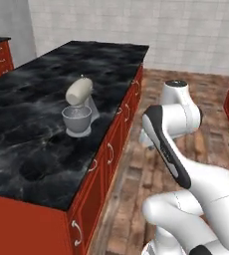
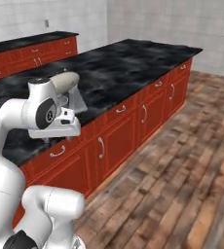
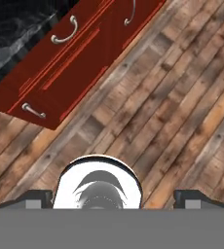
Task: Navigate to the stand mixer.
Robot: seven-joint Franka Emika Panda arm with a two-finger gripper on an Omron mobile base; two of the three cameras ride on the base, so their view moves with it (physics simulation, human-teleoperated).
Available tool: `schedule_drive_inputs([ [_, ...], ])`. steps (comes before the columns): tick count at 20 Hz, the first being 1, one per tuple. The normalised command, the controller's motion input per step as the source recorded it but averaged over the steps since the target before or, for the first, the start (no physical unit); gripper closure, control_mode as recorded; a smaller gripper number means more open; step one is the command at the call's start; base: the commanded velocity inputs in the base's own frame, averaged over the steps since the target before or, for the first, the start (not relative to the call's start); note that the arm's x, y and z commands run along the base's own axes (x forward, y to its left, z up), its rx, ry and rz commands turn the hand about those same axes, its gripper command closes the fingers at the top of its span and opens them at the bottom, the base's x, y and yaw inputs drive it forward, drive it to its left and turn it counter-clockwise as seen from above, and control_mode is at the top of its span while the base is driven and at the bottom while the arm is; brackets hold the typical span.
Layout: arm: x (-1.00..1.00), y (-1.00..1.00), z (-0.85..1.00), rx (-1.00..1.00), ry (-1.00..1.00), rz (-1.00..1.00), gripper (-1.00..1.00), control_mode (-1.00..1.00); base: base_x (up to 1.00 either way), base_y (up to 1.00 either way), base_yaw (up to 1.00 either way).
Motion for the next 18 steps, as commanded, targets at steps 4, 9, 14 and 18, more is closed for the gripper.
schedule_drive_inputs([
  [4, 0.00, 0.00, 0.00, 0.00, 0.00, 0.00, -1.00, 1.00, 1.00, 0.03, 0.66],
  [9, 0.00, 0.00, 0.00, 0.00, 0.00, 0.00, -1.00, 1.00, 0.98, -0.12, 0.54],
  [14, 0.00, 0.00, 0.00, 0.00, 0.00, 0.00, -1.00, 1.00, 0.70, -0.46, 0.45],
  [18, 0.00, 0.00, 0.00, 0.00, 0.00, 0.00, -1.00, 1.00, 0.50, -0.58, 0.38],
])
